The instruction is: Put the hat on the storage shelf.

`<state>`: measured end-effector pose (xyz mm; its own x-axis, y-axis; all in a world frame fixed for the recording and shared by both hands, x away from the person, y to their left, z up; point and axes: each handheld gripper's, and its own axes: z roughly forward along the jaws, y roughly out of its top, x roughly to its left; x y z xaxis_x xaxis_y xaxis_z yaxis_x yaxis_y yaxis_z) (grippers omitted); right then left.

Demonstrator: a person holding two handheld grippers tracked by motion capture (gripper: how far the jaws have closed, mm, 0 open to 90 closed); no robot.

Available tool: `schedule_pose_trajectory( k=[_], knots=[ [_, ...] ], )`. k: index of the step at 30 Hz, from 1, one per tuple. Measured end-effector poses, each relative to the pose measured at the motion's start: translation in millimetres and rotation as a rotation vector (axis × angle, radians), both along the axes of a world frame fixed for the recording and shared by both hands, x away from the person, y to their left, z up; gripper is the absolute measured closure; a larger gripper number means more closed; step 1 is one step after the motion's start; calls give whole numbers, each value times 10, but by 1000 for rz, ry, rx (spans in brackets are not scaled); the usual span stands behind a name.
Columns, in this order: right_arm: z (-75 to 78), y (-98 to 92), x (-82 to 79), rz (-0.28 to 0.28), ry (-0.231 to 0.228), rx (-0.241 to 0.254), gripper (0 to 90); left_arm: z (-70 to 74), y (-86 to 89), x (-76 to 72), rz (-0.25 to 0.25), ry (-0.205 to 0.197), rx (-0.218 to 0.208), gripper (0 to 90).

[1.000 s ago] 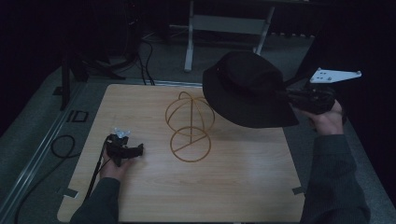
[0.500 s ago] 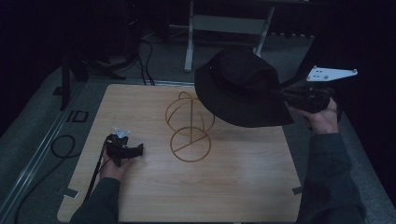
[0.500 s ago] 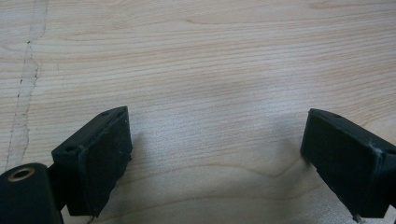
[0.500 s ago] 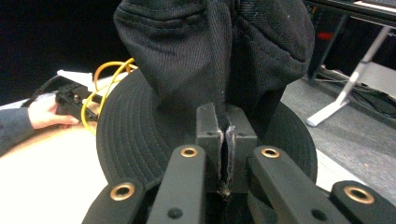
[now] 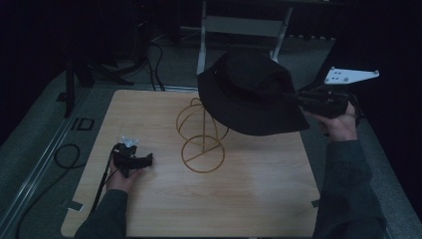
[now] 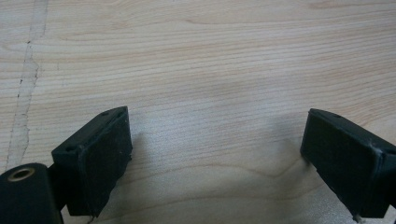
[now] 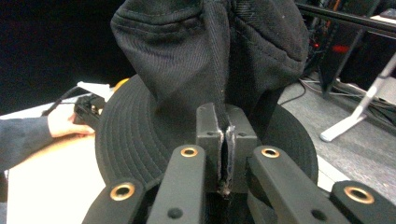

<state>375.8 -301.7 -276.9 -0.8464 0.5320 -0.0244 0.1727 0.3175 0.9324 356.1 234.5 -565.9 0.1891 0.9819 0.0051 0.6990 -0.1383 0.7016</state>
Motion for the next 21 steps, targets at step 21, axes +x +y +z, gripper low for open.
schedule_pose_trajectory(
  k=[21],
  knots=[
    [-124, 434, 117, 82, 28, -9, 867, 0, 0, 0, 0, 0, 0, 90]
  ],
)
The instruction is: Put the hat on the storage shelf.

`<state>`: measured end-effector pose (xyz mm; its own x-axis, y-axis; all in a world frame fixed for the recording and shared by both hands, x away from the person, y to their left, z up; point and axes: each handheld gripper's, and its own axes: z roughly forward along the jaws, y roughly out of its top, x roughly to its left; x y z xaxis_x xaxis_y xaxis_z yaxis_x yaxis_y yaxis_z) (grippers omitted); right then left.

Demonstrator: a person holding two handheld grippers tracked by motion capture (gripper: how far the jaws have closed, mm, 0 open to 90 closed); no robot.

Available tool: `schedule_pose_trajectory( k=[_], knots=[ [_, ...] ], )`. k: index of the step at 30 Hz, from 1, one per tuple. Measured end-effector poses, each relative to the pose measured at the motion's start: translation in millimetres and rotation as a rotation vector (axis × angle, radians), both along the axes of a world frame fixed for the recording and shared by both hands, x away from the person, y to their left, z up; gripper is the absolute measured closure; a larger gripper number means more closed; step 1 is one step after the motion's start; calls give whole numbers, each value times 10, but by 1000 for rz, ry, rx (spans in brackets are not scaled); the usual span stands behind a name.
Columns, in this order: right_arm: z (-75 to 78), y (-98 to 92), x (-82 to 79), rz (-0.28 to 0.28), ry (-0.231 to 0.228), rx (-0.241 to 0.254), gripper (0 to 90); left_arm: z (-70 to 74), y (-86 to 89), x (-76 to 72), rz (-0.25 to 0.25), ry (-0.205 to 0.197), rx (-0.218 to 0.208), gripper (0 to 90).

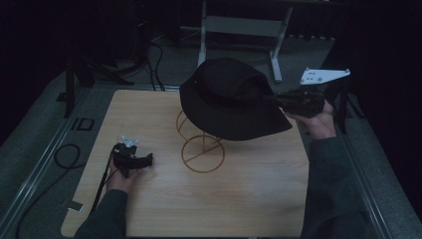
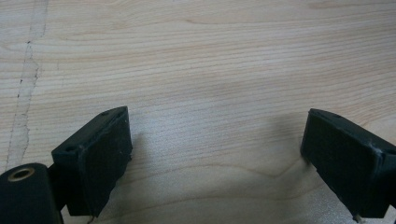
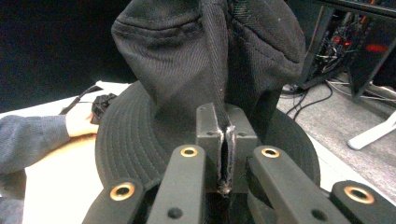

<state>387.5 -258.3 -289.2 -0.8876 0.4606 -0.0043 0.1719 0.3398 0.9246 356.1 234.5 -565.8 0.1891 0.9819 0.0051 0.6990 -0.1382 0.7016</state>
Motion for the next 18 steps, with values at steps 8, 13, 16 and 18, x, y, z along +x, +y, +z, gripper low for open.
schedule_pose_trajectory(
  k=[8, 13, 16, 18],
  knots=[
    [-56, 144, 15, 31, 11, -6, 867, 0, -1, 0, -2, 0, 0, 90],
    [-124, 222, 25, 47, 26, -3, 867, 0, -2, 0, -2, 0, -1, 90],
    [-172, 268, 42, 57, 36, -6, 867, -1, -2, 0, -2, -1, -1, 90],
    [-199, 297, 52, 61, 43, -3, 867, 0, -1, 0, -3, 0, 0, 90]
  ],
)
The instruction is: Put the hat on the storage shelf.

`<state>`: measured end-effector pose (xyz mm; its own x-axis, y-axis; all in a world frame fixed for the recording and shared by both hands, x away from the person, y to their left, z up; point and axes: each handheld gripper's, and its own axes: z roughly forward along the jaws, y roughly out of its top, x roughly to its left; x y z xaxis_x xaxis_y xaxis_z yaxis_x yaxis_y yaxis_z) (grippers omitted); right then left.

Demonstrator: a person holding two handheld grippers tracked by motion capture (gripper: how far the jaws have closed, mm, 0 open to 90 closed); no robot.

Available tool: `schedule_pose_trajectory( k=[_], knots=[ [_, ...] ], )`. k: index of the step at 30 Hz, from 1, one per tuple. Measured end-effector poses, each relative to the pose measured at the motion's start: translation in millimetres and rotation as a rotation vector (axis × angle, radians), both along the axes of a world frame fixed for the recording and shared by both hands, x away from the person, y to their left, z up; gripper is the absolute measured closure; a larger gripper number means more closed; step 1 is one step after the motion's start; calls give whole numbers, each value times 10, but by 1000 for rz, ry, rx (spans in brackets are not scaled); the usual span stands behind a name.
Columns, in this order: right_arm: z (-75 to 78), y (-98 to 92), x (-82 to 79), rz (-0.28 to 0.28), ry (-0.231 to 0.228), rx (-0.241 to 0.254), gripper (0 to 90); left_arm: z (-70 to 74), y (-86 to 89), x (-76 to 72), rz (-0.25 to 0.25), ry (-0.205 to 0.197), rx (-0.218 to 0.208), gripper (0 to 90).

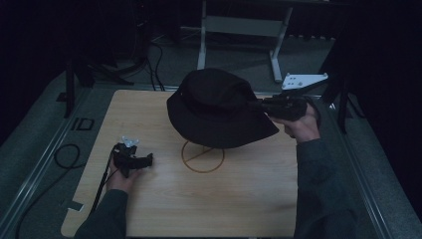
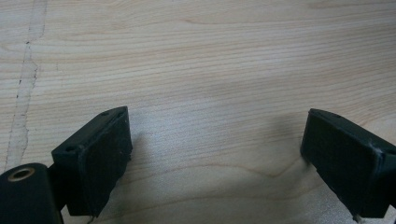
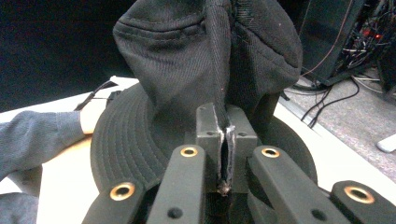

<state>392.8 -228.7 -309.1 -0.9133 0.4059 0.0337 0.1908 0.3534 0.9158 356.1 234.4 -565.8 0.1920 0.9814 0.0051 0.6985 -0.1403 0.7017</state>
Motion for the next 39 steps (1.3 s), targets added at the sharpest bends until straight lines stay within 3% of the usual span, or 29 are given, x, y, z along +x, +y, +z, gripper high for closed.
schedule_pose_trajectory(
  k=[21, 33, 39],
  knots=[
    [-156, 138, -8, 56, 31, -3, 856, 0, 0, 0, 0, -1, 1, 90],
    [-214, 266, -10, 91, 42, -48, 831, -1, -1, 0, 1, -1, 0, 90],
    [-270, 311, 20, 82, 54, -82, 782, 0, 0, 0, 1, -1, 0, 90]
  ],
)
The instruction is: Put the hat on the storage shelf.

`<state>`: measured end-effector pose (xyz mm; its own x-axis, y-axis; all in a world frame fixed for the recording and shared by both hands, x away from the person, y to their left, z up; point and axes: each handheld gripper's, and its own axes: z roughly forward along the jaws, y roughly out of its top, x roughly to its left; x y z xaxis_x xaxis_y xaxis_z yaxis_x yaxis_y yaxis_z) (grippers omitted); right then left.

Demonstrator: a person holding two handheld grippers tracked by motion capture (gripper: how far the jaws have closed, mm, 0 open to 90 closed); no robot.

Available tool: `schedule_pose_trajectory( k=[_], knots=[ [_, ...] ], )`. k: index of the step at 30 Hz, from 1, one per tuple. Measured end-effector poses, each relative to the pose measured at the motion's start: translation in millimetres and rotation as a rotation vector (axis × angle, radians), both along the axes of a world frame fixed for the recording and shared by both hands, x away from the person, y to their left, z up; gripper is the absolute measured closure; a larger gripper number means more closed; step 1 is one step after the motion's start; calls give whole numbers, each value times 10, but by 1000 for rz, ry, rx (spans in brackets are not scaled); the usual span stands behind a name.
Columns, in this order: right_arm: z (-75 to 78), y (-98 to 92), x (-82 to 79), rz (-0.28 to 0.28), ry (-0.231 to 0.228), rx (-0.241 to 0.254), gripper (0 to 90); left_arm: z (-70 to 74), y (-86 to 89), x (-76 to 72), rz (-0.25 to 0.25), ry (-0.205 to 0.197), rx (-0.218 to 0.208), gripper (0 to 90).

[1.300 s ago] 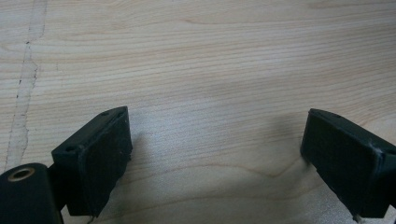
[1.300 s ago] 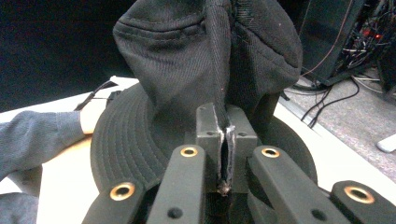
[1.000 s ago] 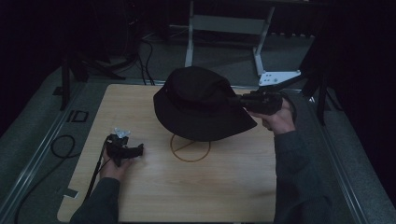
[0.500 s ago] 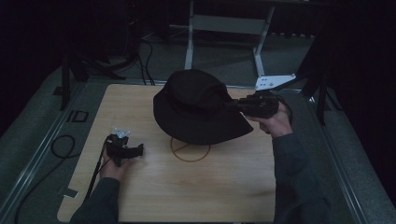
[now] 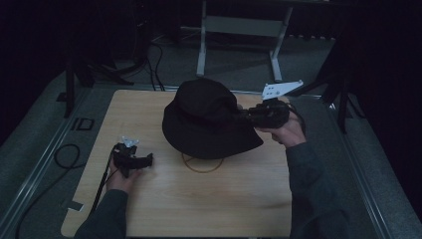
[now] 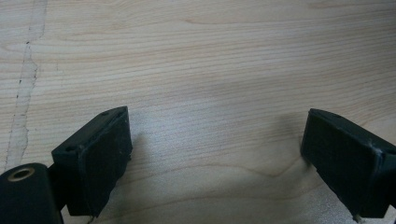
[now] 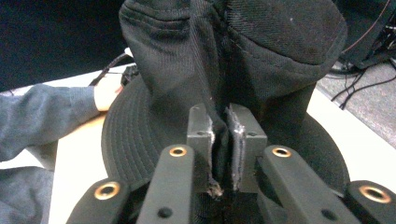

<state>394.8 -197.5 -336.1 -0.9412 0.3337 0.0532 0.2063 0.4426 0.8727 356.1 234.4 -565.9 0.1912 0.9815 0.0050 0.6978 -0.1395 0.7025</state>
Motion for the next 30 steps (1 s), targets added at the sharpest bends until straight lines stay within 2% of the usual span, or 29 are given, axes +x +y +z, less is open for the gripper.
schedule_pose_trajectory(
  k=[4, 6, 11, 15, 23, 30],
  knots=[
    [-43, 21, 14, -5, 10, -23, 735, 0, 0, 0, 0, 0, 0, 90],
    [-62, 23, 18, 7, 15, -26, 714, 0, 1, 0, 0, 0, 1, 91],
    [-66, 10, 16, 0, 24, -22, 622, 0, 0, 0, 0, 0, 0, 91],
    [-56, -14, 21, -26, 27, -24, 526, 0, 0, 0, 0, 0, 0, 90],
    [-41, -46, 2, -90, 23, -64, 299, 0, 0, 0, 0, 0, 0, 90],
    [-60, -96, 11, -119, 29, -68, 237, 0, 0, 0, 0, 0, 0, 90]
  ],
)
